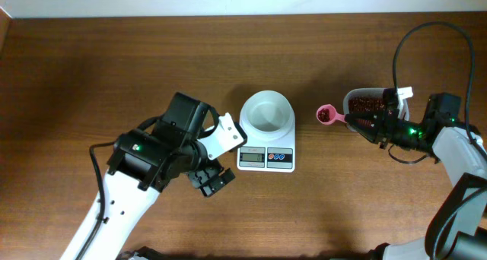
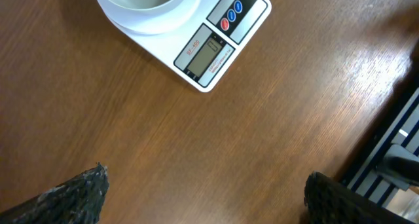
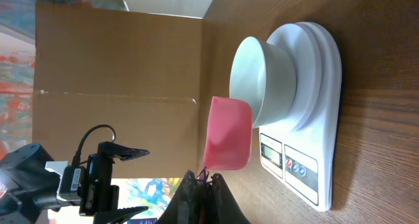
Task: Scoop and weigh 50g on scale
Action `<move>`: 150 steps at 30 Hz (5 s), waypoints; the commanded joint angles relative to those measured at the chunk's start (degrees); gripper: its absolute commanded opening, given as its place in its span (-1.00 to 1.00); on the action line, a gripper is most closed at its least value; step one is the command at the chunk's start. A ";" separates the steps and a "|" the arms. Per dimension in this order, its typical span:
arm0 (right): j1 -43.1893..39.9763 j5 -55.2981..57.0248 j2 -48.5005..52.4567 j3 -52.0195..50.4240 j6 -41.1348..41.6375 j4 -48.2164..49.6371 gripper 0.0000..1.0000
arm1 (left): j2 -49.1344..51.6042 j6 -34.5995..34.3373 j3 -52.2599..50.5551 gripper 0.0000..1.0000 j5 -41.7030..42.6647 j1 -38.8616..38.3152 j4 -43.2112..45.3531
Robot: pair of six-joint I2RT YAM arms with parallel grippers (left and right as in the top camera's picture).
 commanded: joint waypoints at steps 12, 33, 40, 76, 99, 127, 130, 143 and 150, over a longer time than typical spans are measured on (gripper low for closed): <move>0.42 -0.33 0.55 -0.26 -1.05 -0.07 -0.92 | -0.50 4.33 4.13 0.98 6.67 6.54 -3.13; 0.42 -0.33 0.55 -0.26 -1.07 -0.07 -0.92 | -0.37 4.31 1.84 0.98 6.67 6.54 -1.81; 0.42 -0.31 0.55 -0.26 -1.07 -0.04 -0.92 | -0.37 4.31 -1.49 0.98 7.30 6.54 0.57; 0.42 -0.35 0.55 -0.52 -4.52 -3.54 -0.92 | -0.37 4.31 -2.34 0.98 7.26 6.54 0.55; 5.03 -0.33 0.55 -0.50 -1.09 6.86 -0.92 | -0.37 4.31 -2.34 0.98 7.26 6.54 0.55; 28.92 25.42 0.55 -0.52 -10.71 37.68 -0.92 | -0.37 4.31 -2.34 0.98 7.26 6.54 0.55; 28.92 29.22 0.55 -0.52 -11.10 37.62 -0.92 | -0.37 4.31 -2.34 0.98 7.23 6.54 0.55; 28.92 24.61 0.55 -0.52 -13.25 37.27 -0.92 | -0.37 4.31 -2.34 0.98 7.23 6.54 0.55; 28.92 22.32 0.52 -0.50 -11.34 37.73 -0.92 | -0.37 4.31 -2.34 0.98 7.26 6.54 0.55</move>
